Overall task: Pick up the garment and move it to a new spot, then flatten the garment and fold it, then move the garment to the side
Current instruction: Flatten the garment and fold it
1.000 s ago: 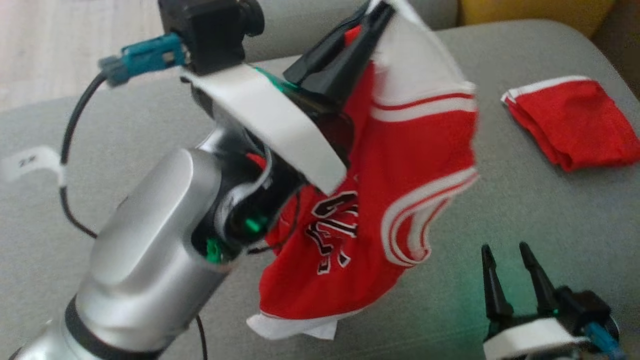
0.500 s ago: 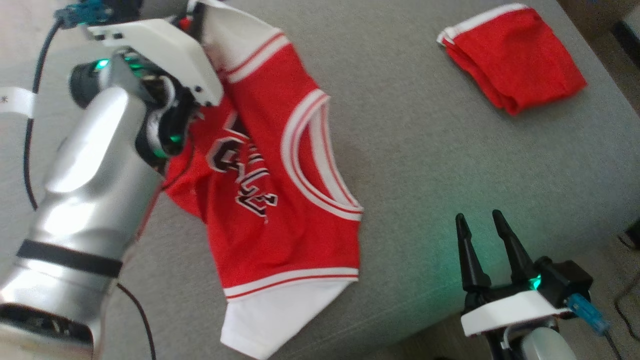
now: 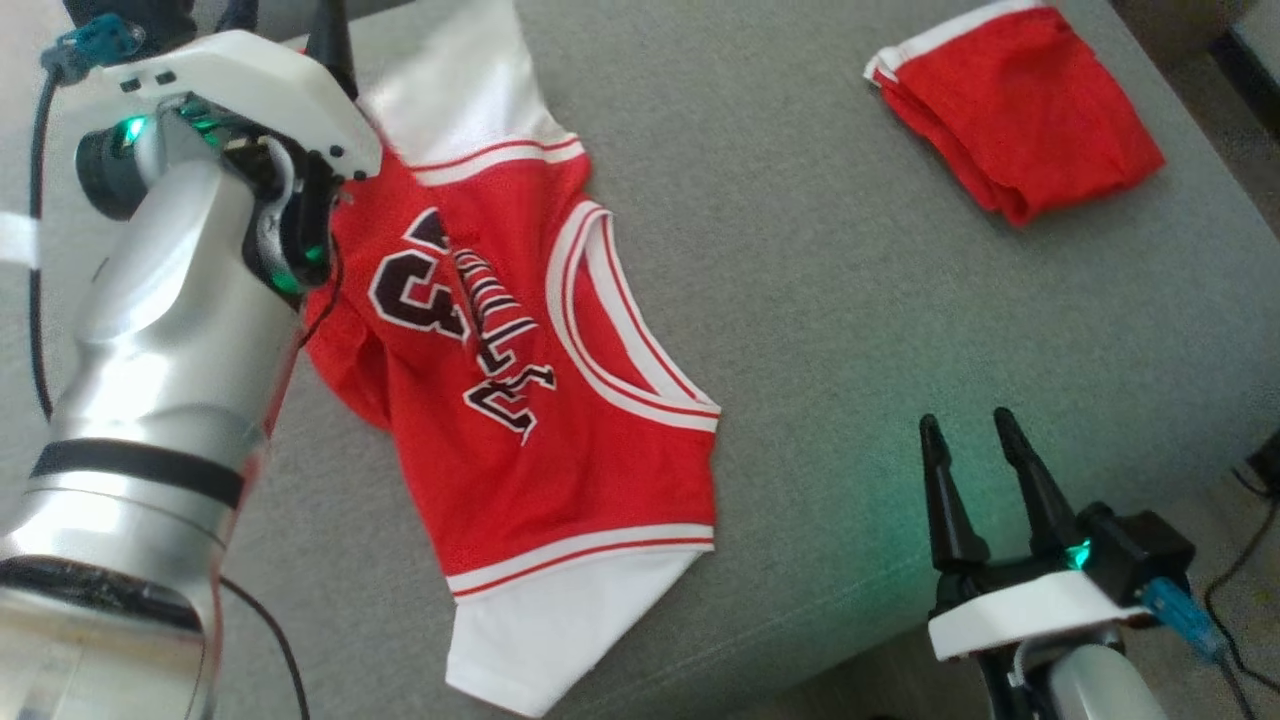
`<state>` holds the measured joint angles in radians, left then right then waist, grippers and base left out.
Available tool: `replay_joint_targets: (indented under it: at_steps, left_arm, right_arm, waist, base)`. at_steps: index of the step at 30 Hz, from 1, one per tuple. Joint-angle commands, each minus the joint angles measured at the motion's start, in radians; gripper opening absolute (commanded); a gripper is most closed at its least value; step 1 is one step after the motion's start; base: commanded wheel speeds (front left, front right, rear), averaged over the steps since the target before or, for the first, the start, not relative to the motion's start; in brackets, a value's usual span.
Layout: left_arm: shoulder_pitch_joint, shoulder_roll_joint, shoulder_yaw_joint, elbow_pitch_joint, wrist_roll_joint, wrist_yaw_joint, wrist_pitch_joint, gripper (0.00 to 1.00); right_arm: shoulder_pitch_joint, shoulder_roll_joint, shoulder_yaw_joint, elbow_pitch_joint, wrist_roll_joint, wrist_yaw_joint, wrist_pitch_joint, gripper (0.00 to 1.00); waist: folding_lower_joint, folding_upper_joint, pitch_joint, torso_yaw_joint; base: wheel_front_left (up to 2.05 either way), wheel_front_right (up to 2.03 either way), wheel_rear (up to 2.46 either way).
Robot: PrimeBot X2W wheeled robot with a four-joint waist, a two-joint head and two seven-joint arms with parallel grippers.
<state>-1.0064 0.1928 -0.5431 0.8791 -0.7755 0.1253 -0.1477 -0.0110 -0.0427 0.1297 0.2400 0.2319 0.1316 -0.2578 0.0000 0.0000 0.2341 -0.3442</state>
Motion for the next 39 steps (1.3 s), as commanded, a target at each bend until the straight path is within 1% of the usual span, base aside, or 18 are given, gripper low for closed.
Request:
replay_joint_targets:
  at_steps: [1, 4, 7, 11, 14, 16, 20, 21, 22, 23, 25, 26, 30, 34, 39]
  left_arm:
    - [-0.045, 0.025, 0.019, -0.027, 0.007, -0.012, -0.029, 1.0]
    - [-0.001, 0.023, 0.021, -0.047, 0.005, -0.035, -0.07, 1.0]
    - [0.075, 0.031, 0.028, -0.095, 0.013, -0.031, -0.098, 1.0]
    - [0.224, 0.05, 0.056, -0.209, 0.027, -0.002, -0.112, 1.0]
    - [0.359, 0.057, 0.09, -0.344, 0.054, 0.031, -0.113, 1.0]
    - [0.456, 0.059, 0.108, -0.446, 0.09, 0.054, -0.114, 1.0]
    - [0.638, 0.045, 0.132, -0.636, 0.175, 0.096, -0.114, 1.0]
    - [0.677, 0.043, 0.132, -0.675, 0.202, 0.102, -0.114, 1.0]
    - [0.752, 0.033, 0.136, -0.736, 0.248, 0.113, -0.114, 1.0]
    - [0.752, 0.033, 0.136, -0.736, 0.248, 0.113, -0.114, 1.0]
    - [0.819, 0.027, 0.14, -0.778, 0.294, 0.112, -0.114, 1.0]
    - [0.852, 0.024, 0.147, -0.784, 0.312, 0.117, -0.114, 1.0]
    - [0.964, 0.019, 0.175, -0.799, 0.383, 0.112, -0.114, 1.0]
    - [1.055, 0.009, 0.214, -0.807, 0.433, 0.094, -0.114, 1.0]
    - [1.142, -0.009, 0.269, -0.815, 0.494, 0.044, -0.114, 1.0]
  right_arm:
    - [-0.015, -0.008, 0.011, -0.027, -0.013, -0.001, -0.004, 1.0]
    - [0.001, -0.008, -0.004, -0.025, -0.024, -0.001, -0.004, 1.0]
    - [0.02, -0.008, -0.018, -0.026, -0.038, -0.001, -0.004, 1.0]
    - [0.046, -0.008, -0.044, -0.031, -0.059, -0.001, -0.004, 1.0]
    - [0.066, -0.008, -0.067, -0.04, -0.076, -0.001, -0.004, 1.0]
    - [0.078, -0.008, -0.085, -0.045, -0.085, -0.001, -0.004, 1.0]
    - [0.095, -0.008, -0.107, -0.053, -0.104, -0.001, -0.004, 1.0]
    - [0.098, -0.008, -0.108, -0.054, -0.108, -0.001, -0.004, 1.0]
    - [0.106, -0.008, -0.113, -0.055, -0.112, -0.001, -0.004, 1.0]
    - [0.106, -0.008, -0.113, -0.055, -0.112, -0.001, -0.004, 1.0]
    - [0.113, -0.008, -0.116, -0.057, -0.114, -0.001, -0.004, 1.0]
    - [0.116, -0.008, -0.116, -0.056, -0.115, -0.001, -0.004, 1.0]
    - [0.127, -0.008, -0.115, -0.055, -0.12, -0.001, -0.004, 1.0]
    - [0.136, -0.008, -0.12, -0.057, -0.129, -0.001, -0.004, 1.0]
    - [0.147, -0.008, -0.133, -0.059, -0.133, -0.001, -0.004, 1.0]
  waist:
    - [0.0, 0.0, -0.023, 0.025]
    - [0.0, 0.0, -0.051, 0.056]
    - [0.0, 0.0, -0.082, 0.09]
    - [0.0, 0.0, -0.119, 0.134]
    - [0.0, 0.0, -0.142, 0.169]
    - [0.0, 0.0, -0.155, 0.194]
    - [0.0, 0.0, -0.169, 0.237]
    - [0.0, 0.0, -0.174, 0.247]
    - [0.0, 0.0, -0.185, 0.268]
    - [0.0, 0.0, -0.185, 0.268]
    - [0.0, 0.0, -0.194, 0.284]
    - [0.0, 0.0, -0.2, 0.291]
    - [0.0, 0.0, -0.221, 0.314]
    - [0.0, 0.0, -0.235, 0.336]
    - [0.0, 0.0, -0.248, 0.363]
  base:
    - [0.0, 0.0, 0.0]
    - [0.0, 0.0, 0.0]
    - [0.0, 0.0, 0.0]
    - [0.0, 0.0, 0.0]
    - [0.0, 0.0, 0.0]
    - [0.0, 0.0, 0.0]
    - [0.0, 0.0, 0.0]
    - [0.0, 0.0, 0.0]
    - [0.0, 0.0, 0.0]
    - [0.0, 0.0, 0.0]
    - [0.0, 0.0, 0.0]
    - [0.0, 0.0, 0.0]
    - [0.0, 0.0, 0.0]
    - [0.0, 0.0, 0.0]
    - [0.0, 0.0, 0.0]
